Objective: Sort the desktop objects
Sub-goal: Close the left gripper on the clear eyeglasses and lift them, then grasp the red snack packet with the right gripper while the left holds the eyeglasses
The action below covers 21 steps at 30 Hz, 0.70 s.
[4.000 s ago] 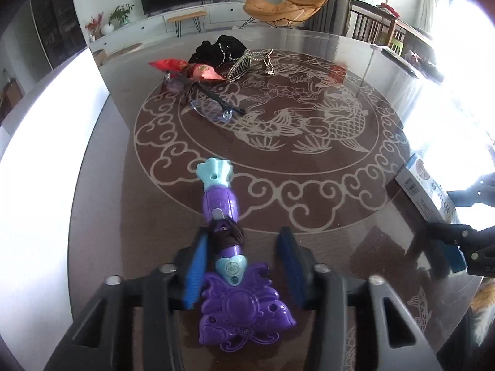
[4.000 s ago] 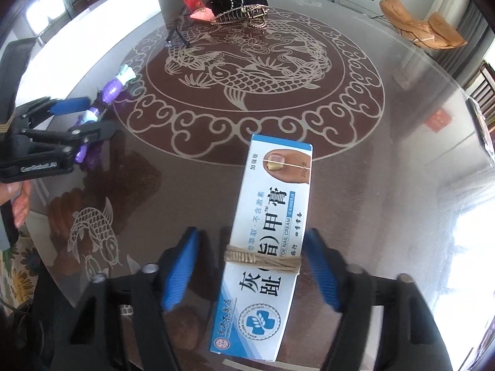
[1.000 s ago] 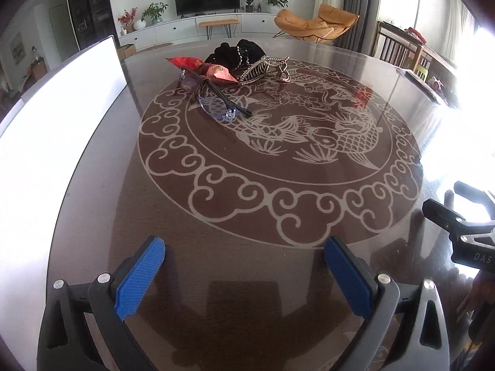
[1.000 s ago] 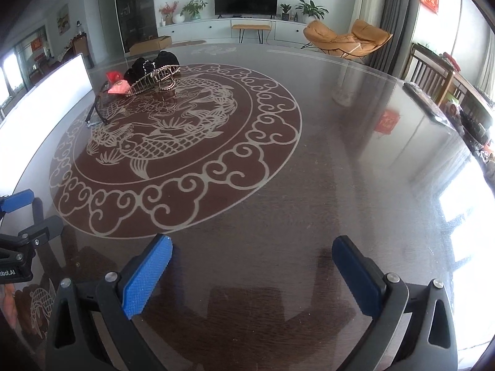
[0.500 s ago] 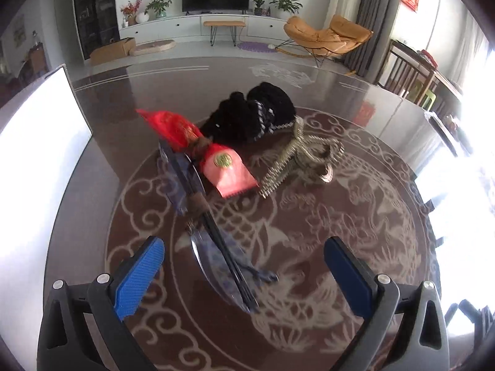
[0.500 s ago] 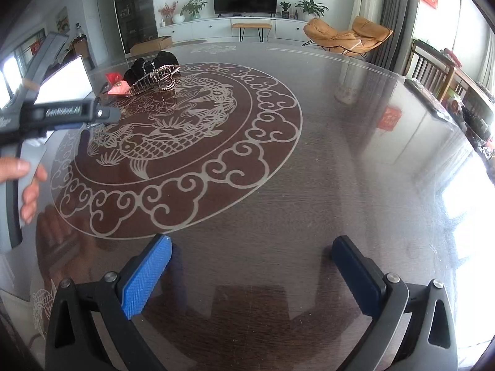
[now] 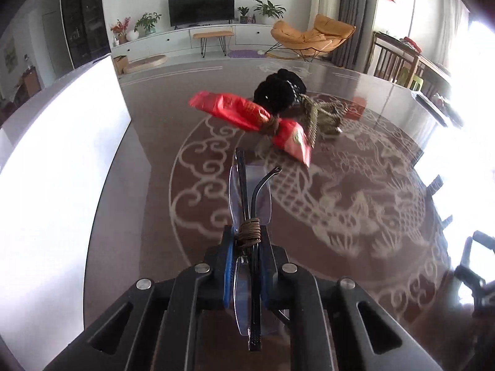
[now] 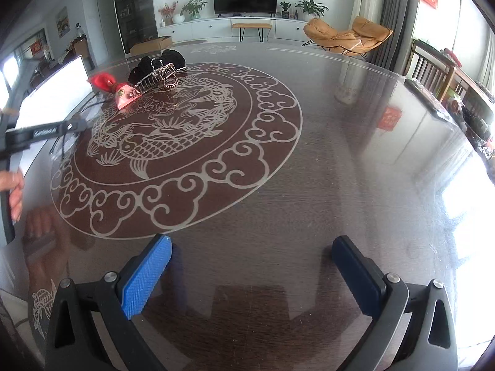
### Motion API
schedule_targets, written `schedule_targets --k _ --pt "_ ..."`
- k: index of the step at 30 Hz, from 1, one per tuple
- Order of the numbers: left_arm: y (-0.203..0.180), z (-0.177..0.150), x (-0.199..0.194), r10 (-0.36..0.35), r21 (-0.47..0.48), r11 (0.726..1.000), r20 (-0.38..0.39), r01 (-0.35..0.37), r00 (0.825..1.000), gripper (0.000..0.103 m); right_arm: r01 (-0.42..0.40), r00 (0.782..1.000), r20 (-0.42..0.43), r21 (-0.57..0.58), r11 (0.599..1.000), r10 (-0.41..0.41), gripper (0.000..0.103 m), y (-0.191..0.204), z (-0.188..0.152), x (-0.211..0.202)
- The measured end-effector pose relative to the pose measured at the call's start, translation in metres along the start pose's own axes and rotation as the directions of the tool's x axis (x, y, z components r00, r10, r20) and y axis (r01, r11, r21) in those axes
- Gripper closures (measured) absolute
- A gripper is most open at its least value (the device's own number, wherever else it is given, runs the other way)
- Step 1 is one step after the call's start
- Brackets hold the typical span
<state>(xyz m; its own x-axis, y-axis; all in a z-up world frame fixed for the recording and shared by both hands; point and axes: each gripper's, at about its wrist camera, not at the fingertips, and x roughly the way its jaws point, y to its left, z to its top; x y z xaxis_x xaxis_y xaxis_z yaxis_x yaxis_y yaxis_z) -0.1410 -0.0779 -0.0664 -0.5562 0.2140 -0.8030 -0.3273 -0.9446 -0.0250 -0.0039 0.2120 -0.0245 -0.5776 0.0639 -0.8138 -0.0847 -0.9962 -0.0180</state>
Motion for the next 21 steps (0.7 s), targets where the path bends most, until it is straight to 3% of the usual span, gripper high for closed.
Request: schedule_targets --k 9,11,14,15,17,18,20,21 --pt "0.020 -0.102 -0.074 -0.089 -0.154 0.984 0.010 0.089 0.996 0.090 0.017 1.000 0.008 -0.007 1.000 -0.017 0.000 0.004 0.001 -0.002" --pt "0.018 -0.108 -0.079 -0.089 -0.164 0.982 0.014 0.090 0.996 0.090 -0.036 0.998 0.045 -0.118 0.992 0.041 0.001 0.031 0.013 -0.008" --pt "0.018 -0.113 -0.080 -0.092 -0.174 0.980 0.027 0.095 0.995 0.090 -0.081 0.978 0.138 -0.440 0.894 0.157 0.001 0.109 0.052 -0.025" --pt "0.019 -0.114 -0.080 -0.096 -0.181 0.978 0.029 0.100 0.995 0.090 -0.112 0.970 0.131 -0.506 0.855 0.205 0.001 0.132 0.069 -0.024" --pt "0.019 -0.112 -0.079 -0.105 -0.192 0.975 0.029 0.108 0.994 0.090 -0.181 0.963 0.060 -0.576 0.797 0.262 0.004 0.171 0.107 -0.004" --pt "0.020 -0.113 -0.080 -0.107 -0.198 0.974 0.028 0.110 0.994 0.090 -0.192 0.968 0.019 -0.590 0.784 0.250 0.005 0.186 0.125 0.012" --pt "0.018 -0.115 -0.081 -0.110 -0.204 0.972 0.027 0.113 0.994 0.090 -0.216 0.972 -0.051 -0.593 0.776 0.231 0.019 0.209 0.156 0.044" --pt "0.017 -0.115 -0.082 -0.109 -0.203 0.973 0.027 0.113 0.994 0.090 -0.223 0.973 -0.082 -0.586 0.779 0.217 0.020 0.217 0.167 0.060"
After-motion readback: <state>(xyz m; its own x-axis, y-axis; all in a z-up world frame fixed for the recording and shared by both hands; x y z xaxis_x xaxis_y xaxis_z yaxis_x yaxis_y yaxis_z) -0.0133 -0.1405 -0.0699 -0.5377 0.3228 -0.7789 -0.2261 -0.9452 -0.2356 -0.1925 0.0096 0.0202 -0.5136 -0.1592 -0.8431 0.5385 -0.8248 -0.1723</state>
